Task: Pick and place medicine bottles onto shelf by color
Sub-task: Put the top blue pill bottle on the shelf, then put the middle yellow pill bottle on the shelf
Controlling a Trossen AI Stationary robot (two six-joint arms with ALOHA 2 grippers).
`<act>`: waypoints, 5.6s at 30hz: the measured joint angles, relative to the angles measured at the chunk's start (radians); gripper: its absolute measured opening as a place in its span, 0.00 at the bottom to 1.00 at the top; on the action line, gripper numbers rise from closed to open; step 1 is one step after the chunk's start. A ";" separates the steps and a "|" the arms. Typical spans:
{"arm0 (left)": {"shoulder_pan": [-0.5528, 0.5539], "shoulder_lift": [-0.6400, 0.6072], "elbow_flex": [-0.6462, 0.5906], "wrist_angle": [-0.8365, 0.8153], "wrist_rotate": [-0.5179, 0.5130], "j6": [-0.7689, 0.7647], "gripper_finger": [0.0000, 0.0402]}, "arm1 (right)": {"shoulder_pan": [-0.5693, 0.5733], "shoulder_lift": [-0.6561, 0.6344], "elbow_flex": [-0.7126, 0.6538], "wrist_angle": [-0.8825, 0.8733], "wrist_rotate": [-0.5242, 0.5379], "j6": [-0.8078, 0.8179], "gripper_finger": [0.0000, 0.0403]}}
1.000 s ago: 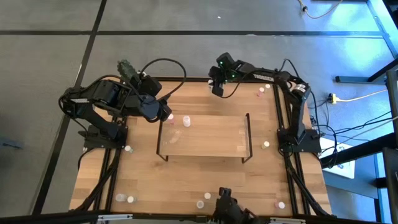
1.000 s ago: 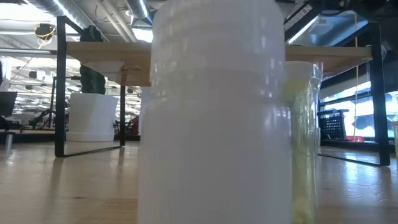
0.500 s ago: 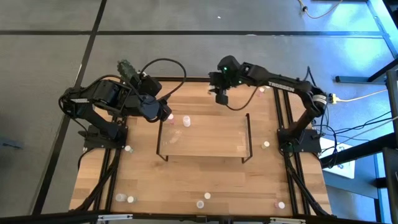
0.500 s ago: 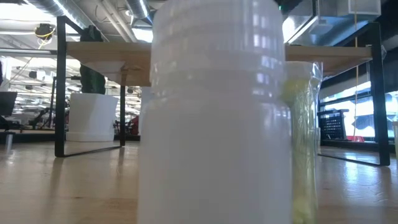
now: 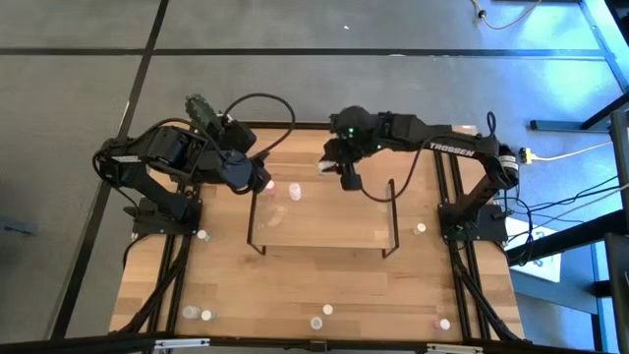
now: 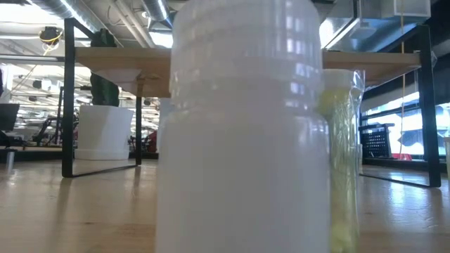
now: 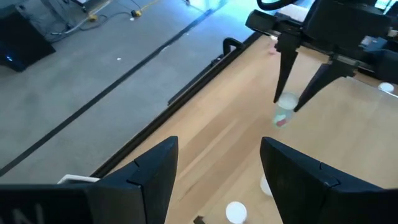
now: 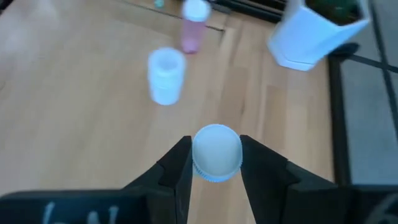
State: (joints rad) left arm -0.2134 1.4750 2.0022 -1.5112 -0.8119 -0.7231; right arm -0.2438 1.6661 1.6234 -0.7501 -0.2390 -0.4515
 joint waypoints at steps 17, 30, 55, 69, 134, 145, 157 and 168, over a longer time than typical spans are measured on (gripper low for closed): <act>-0.023 0.000 0.000 0.006 0.176 0.113 0.55 | 0.107 0.000 -0.059 -0.002 0.000 -0.002 0.30; -0.032 0.000 0.000 0.006 0.175 0.109 0.55 | 0.109 0.061 -0.060 0.010 0.001 -0.031 0.30; -0.032 0.000 0.000 0.006 0.169 0.114 0.55 | 0.109 0.062 -0.060 0.005 0.029 -0.030 0.46; -0.032 0.000 0.000 0.006 0.169 0.114 0.55 | 0.109 0.062 -0.043 0.003 0.030 -0.025 0.48; -0.032 0.000 0.000 0.004 0.122 0.079 0.55 | -0.321 -0.328 0.186 -0.825 0.221 0.387 0.48; -0.042 0.000 0.000 0.004 0.123 0.110 0.55 | -0.097 -0.551 0.186 -0.823 0.220 0.564 0.48; -0.117 0.000 0.000 0.011 0.126 0.105 0.55 | 0.206 -0.667 -0.163 -0.724 0.235 0.711 0.48; -0.169 0.000 0.000 0.076 0.126 0.105 0.55 | 0.399 -0.678 -0.362 -0.745 0.181 0.710 0.48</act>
State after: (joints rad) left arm -0.3819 1.4750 2.0026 -1.4352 -0.6861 -0.6186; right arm 0.1557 0.9885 1.2609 -1.4954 -0.0579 0.2581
